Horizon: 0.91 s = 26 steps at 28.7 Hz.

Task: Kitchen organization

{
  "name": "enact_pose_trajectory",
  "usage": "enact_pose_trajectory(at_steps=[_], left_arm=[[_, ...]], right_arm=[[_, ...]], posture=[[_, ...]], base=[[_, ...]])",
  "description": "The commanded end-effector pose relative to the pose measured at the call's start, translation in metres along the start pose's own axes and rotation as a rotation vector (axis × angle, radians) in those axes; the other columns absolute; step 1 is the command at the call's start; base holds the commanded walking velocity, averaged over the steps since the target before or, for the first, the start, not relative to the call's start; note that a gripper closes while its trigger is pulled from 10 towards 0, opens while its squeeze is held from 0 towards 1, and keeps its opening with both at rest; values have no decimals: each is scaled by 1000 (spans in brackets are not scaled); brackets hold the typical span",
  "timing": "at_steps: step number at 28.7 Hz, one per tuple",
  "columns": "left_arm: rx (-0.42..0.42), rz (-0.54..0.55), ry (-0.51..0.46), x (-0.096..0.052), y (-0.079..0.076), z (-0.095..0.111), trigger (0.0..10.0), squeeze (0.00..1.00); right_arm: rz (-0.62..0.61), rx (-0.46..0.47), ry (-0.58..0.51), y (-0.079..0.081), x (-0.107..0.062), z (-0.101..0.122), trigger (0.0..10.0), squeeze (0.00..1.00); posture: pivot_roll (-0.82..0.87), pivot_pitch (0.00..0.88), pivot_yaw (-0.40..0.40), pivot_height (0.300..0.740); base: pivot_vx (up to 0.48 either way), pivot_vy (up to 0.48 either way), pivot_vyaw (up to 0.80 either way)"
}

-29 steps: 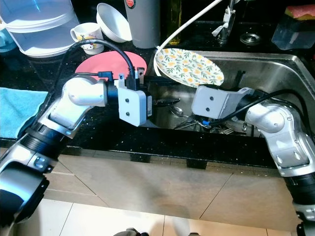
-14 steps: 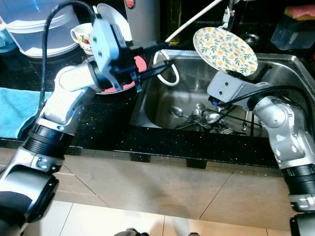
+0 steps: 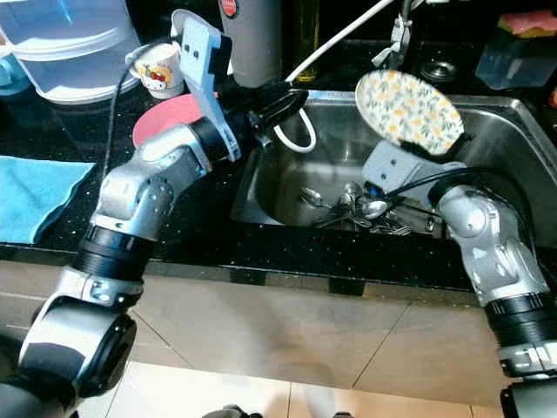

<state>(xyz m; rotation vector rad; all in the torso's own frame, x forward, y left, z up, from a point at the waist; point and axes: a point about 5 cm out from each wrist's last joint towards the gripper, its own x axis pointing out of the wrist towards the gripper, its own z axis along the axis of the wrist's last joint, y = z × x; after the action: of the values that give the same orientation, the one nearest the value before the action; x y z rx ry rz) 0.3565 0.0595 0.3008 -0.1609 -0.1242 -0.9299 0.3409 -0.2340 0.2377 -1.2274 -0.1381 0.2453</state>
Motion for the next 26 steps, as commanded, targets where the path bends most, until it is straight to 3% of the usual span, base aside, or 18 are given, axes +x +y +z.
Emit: enact_pose_trajectory(at_steps=[1,9,10,15,16,18,20,21,22,26], left_arm=[[-47,-34,105,-3,0,-8,10000,0],[22,-43,178,-9,0,-7,10000,0],[45,11,202,-10,4,-9,10000,0],[49,29,223,-10,4,-13,10000,0],[45,28,227,-11,4,-13,10000,0],[44,25,233,-11,2,-14,10000,0],[46,26,236,-11,2,-14,10000,0],[47,28,236,-11,2,-14,10000,0],[48,30,237,-11,2,-15,10000,0],[54,38,235,-11,2,-14,10000,0]], right_arm=[[55,-5,3,7,0,-2,10000,0],[130,102,5,19,5,-3,10000,0],[159,173,-11,24,8,2,10000,0],[151,170,-30,22,11,7,10000,8],[136,164,-36,21,12,7,10000,1000],[85,168,-40,14,15,8,10000,1000],[-42,122,-37,-2,17,9,10000,1000],[-109,104,-49,-12,17,10,10000,376],[-165,92,-62,-21,16,12,10000,0],[-295,90,-93,-45,9,19,10000,0]], posture=[[24,117,58,740],[23,123,55,740],[27,123,53,740],[27,125,49,740],[27,125,49,740],[27,125,49,740],[27,125,49,740],[24,128,48,740],[24,128,48,740],[24,129,50,740]], base=[[0,0,0],[0,0,0],[0,0,0],[0,0,0],[0,0,0],[0,0,0],[0,0,0],[0,0,0],[0,0,0],[0,0,0]])
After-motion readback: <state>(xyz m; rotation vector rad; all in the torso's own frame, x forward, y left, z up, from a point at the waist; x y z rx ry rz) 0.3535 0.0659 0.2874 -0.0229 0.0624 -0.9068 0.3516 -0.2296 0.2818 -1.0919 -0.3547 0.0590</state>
